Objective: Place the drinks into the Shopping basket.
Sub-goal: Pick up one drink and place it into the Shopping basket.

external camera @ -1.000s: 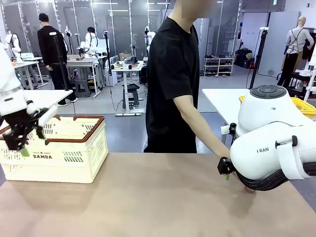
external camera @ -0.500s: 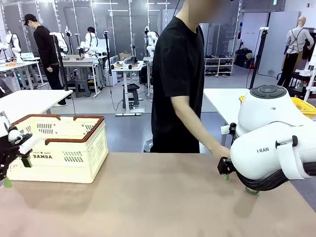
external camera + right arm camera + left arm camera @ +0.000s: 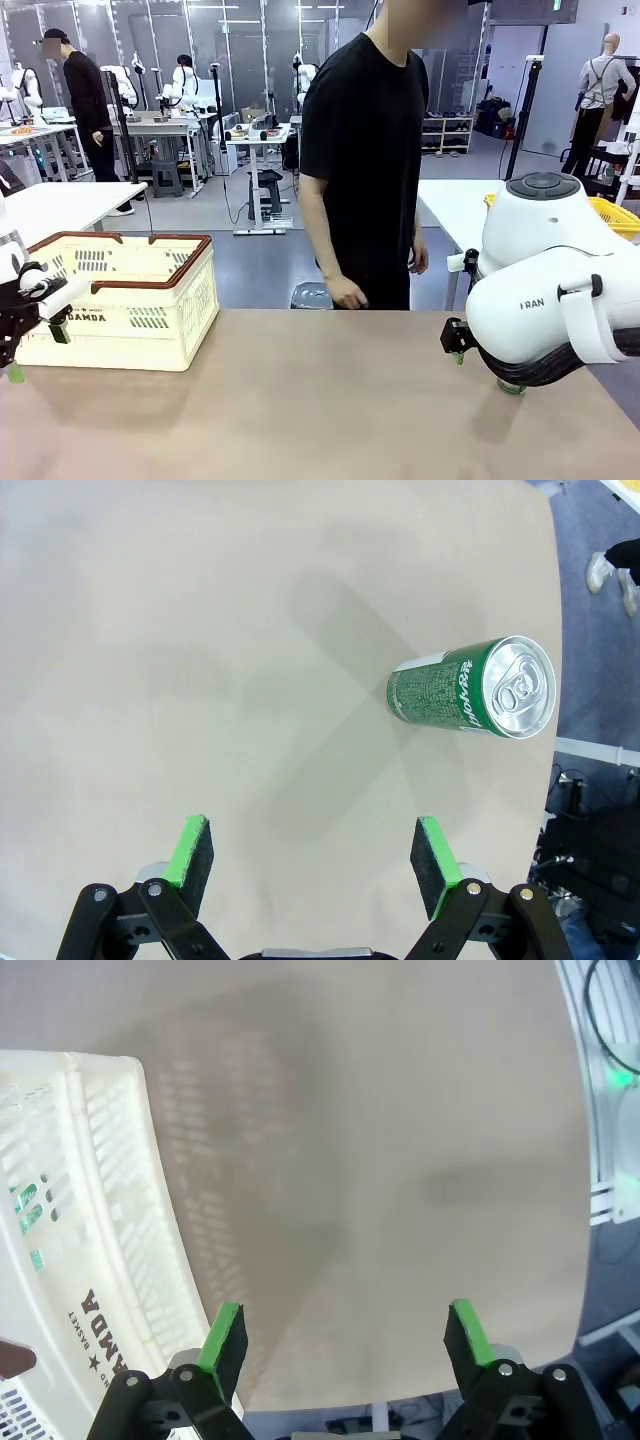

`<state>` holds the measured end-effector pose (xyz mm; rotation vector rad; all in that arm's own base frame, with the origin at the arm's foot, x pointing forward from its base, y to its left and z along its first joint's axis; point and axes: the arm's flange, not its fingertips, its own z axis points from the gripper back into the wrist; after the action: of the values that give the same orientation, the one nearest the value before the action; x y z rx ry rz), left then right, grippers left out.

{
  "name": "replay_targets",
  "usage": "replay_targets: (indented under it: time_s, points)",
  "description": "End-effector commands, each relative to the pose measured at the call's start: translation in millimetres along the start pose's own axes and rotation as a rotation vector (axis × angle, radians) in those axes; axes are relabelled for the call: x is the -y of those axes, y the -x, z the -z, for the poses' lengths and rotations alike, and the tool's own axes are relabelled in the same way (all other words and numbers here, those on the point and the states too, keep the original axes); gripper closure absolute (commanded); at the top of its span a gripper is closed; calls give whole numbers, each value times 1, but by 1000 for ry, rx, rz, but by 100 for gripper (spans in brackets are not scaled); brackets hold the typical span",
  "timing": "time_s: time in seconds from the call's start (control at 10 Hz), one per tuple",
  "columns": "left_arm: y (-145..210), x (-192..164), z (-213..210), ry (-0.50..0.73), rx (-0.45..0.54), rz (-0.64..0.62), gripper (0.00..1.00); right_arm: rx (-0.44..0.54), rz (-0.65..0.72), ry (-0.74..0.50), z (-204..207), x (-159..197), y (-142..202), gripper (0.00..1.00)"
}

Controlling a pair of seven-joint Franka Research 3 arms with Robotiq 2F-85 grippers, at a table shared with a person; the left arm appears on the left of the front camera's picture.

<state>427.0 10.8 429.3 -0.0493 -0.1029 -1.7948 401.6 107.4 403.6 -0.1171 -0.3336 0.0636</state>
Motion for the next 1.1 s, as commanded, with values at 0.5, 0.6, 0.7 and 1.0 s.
replay_targets:
  time_s: [0.5,0.6,0.7,1.0]
  points:
    - [-4,7,-2,-9,1,-24,0,113,-2,143,-39,56,-13,0]
    - [-4,7,-2,-9,1,-24,0,116,10,114,-39,72,-24,0]
    - [-4,7,-2,-9,1,-24,0,99,22,103,-37,83,-31,0]
    - [-4,7,-2,-9,1,-24,0,78,25,3,-28,99,-45,0]
